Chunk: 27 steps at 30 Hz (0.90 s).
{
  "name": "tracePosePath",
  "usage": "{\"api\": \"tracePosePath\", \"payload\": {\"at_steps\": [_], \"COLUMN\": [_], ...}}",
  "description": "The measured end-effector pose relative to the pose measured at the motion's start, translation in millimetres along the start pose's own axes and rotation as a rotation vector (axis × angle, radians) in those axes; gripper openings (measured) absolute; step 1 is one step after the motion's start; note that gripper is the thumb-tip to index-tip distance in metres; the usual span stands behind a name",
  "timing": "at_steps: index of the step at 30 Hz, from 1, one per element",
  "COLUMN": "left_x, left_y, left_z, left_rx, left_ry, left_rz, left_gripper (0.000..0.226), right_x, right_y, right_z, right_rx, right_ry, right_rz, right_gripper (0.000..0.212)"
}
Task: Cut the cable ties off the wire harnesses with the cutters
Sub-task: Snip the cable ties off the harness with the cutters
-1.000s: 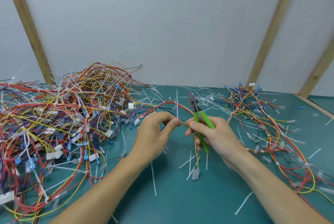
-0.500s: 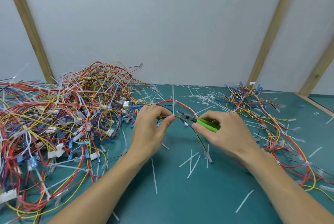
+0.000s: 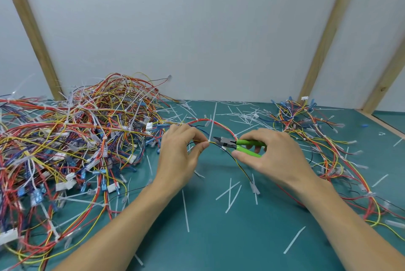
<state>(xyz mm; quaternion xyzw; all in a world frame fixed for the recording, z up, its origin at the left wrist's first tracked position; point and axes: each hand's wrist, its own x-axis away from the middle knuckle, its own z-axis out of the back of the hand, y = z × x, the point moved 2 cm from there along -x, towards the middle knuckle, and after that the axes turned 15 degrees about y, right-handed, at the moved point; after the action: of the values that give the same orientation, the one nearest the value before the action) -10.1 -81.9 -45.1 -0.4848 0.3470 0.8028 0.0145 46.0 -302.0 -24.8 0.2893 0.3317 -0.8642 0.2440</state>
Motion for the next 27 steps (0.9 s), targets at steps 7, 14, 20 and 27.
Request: {"api": "tracePosePath", "payload": {"at_steps": [7,14,20,27], "left_x": [0.9,0.8,0.9,1.3], "left_y": [3.9,3.6,1.8,0.4], "left_z": [0.5,0.5,0.7,0.2], "left_rx": [-0.064,-0.089,-0.104,-0.130], "left_ry": [-0.003,-0.002,-0.015,-0.021], "left_rz": [-0.088,-0.091,-0.093,-0.109], "left_gripper": [0.015,0.016,0.015,0.014], "right_x": [0.5,1.4,0.8,1.0], "right_y": [-2.4,-3.3,-3.1,-3.3], "right_z": [-0.5,-0.6,0.0,1.1], "right_rx": [-0.004,-0.010,-0.036,-0.036], "right_ry": [0.012,0.007,0.014,0.001], "right_rz": [0.022,0.022,0.017,0.024], "right_gripper": [0.040,0.027,0.028,0.029]}}
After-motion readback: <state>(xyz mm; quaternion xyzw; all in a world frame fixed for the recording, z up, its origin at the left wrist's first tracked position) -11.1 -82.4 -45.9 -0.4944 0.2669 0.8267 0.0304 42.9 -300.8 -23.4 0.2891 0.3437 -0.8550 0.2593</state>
